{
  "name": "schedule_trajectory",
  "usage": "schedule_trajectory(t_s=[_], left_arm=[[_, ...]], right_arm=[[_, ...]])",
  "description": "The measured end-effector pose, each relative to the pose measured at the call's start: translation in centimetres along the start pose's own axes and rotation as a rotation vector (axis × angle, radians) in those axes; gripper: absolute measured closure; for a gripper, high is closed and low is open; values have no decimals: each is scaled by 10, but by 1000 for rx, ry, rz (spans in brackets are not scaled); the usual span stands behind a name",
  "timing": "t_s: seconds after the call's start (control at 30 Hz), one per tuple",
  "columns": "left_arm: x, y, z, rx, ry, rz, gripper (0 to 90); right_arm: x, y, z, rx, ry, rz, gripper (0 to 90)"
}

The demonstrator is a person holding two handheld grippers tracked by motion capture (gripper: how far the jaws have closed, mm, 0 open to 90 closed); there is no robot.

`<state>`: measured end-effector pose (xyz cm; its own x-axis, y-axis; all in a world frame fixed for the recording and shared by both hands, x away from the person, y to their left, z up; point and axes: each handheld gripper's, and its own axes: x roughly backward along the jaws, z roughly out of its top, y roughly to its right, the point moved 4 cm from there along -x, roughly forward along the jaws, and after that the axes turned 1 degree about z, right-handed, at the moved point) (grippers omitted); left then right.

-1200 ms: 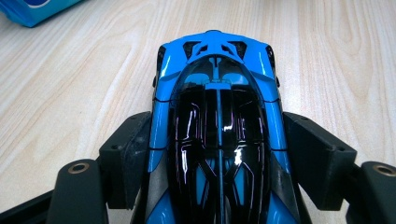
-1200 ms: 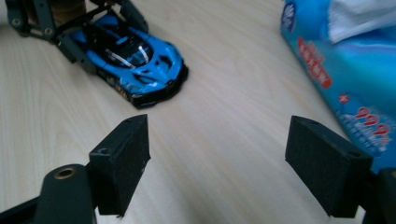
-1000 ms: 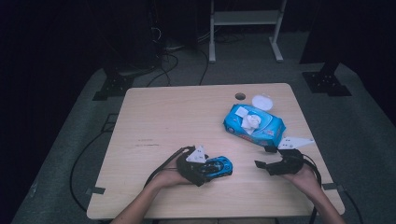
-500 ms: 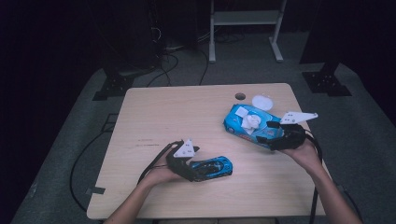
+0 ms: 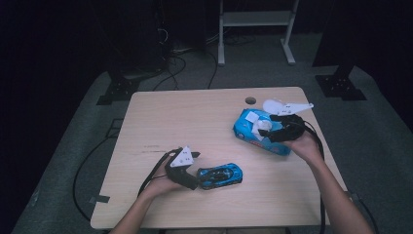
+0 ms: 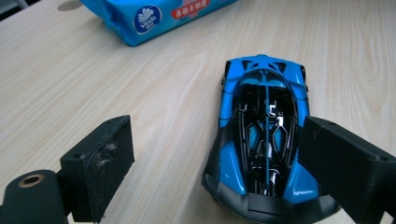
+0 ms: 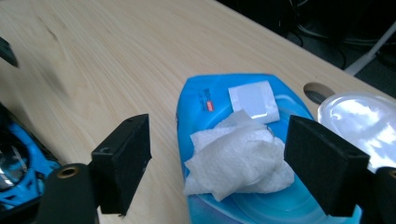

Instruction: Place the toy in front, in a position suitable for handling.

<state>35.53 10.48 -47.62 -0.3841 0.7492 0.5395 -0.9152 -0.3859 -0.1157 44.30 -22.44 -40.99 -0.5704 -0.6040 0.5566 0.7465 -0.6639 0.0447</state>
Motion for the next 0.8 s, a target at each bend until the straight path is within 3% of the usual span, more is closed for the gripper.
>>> schedule_trajectory(t_s=[0.13,0.3,0.8], left_arm=[[-1,-4,0,16,17,4,97],[-1,-5,-1,22,17,8,98],[4,-4,-4,10,25,11,98]], right_arm=[[-14,5,-8,-9,-27,-16,280],[-28,10,-14,-21,-58,-42,406],[-40,16,-19,-52,-72,-68,709]])
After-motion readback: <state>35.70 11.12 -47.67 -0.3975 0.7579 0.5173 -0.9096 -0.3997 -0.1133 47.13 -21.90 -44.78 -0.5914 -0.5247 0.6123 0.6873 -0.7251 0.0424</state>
